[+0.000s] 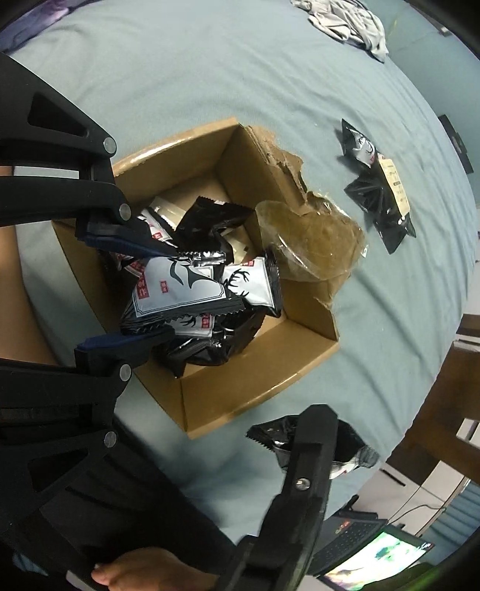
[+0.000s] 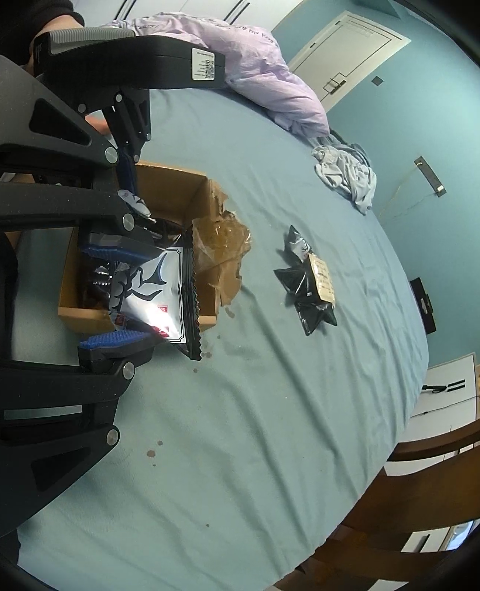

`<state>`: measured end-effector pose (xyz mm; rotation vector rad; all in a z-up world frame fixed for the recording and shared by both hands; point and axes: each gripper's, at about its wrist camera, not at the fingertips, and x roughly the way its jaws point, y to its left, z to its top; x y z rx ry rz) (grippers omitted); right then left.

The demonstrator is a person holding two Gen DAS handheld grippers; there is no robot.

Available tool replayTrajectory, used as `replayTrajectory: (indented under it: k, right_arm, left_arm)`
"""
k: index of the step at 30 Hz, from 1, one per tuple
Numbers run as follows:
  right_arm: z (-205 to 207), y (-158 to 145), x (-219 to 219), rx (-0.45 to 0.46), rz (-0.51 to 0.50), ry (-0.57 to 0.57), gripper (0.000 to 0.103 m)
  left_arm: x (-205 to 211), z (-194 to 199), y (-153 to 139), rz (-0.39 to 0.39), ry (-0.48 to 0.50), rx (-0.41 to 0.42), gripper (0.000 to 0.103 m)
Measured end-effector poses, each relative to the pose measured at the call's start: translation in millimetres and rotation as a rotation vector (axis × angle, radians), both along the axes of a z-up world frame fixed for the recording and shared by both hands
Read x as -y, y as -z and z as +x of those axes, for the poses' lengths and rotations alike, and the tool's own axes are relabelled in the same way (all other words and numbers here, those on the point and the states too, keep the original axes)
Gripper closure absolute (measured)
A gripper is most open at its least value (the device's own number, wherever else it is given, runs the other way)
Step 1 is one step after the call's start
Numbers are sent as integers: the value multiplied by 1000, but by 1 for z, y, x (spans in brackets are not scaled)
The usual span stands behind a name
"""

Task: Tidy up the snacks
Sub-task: 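Carry both held white deer-print packets over the box, then lower the packets into the box and open both grippers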

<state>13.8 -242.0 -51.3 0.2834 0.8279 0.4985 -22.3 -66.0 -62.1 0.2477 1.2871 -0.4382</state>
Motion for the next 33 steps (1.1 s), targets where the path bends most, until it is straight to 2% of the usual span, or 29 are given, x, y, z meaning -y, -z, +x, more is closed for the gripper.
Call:
replayTrajectory:
  k: [3,5,7,9,10,23,28,33]
  right_arm:
    - [-2,-1,-7,10,-28,-13,73]
    - [-3,-2,-12,20,-52,-19,73]
    - [-5,-2,-14,26,-64,-24,73]
    - [-4,-2,-15,29,-70,-28,73]
    - [-4,-2,-16,32,-72,-25,73]
    - [-5,2,-26,31,-124,-56,73]
    - [0,13,-47,-20,-244,-110,73]
    - [-4,16,-74,6,-364,-178,73]
  left_arm:
    - [-4,3,-3,-19,-19,1,63]
    - [-9,7,-8,-23,-43,17,53]
    - [-16,9,-16,-30,-81,65,36]
    - [-21,10,-25,-31,-112,120,23]
    - [-23,11,-29,-32,-122,140,20]
    - [-38,18,-43,-46,-195,205,20]
    - [-44,21,-42,-30,-226,214,20]
    - [-44,23,-40,14,-225,229,20]
